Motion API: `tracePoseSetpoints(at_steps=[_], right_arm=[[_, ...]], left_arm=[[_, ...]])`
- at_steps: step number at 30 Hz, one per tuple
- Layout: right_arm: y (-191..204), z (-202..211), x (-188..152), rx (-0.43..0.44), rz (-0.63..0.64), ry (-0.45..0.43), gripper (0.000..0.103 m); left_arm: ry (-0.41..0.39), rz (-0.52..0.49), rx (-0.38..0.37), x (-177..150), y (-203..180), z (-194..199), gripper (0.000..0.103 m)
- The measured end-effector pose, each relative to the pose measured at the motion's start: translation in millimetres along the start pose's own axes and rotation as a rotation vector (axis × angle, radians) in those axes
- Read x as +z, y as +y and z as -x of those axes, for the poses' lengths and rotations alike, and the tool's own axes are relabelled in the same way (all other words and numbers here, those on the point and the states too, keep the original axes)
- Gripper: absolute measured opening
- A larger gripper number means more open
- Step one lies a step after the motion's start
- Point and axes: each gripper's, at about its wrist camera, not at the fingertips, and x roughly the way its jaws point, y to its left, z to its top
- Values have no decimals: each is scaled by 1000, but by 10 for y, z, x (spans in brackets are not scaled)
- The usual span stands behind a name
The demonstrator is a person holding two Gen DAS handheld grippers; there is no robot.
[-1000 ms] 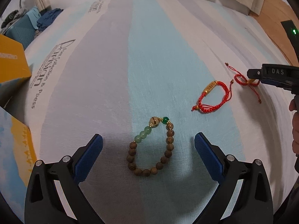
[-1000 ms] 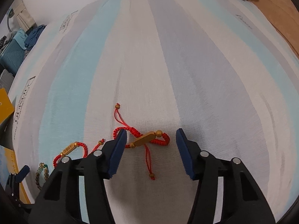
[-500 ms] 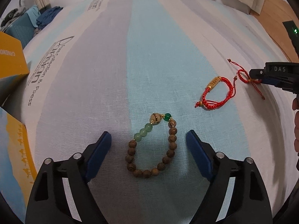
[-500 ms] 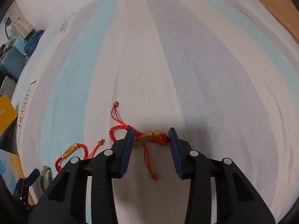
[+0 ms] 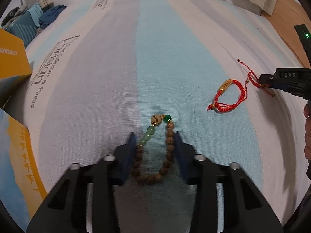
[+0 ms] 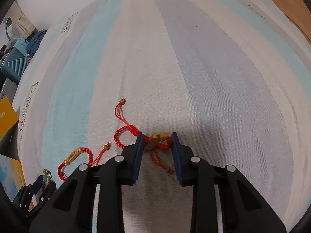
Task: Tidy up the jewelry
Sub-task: 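Grasp the wooden-green bead bracelet with the left gripper while the right grasps the red string bracelet, then lift and carry both held bracelets over the white box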
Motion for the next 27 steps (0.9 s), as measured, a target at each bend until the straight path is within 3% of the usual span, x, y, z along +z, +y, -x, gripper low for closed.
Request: tracePoseSetpoints(at_steps=[2, 4, 27], right_arm=[[4, 1, 0, 4, 1, 1, 23], [34, 3, 11, 6, -1, -1, 18], [154, 352, -7, -32, 27, -89, 16]], left_arm=[[1, -3, -11, 1, 3, 19, 16], [3, 4, -34, 7, 9, 42, 9], [-41, -25, -2, 32, -82, 306, 8]])
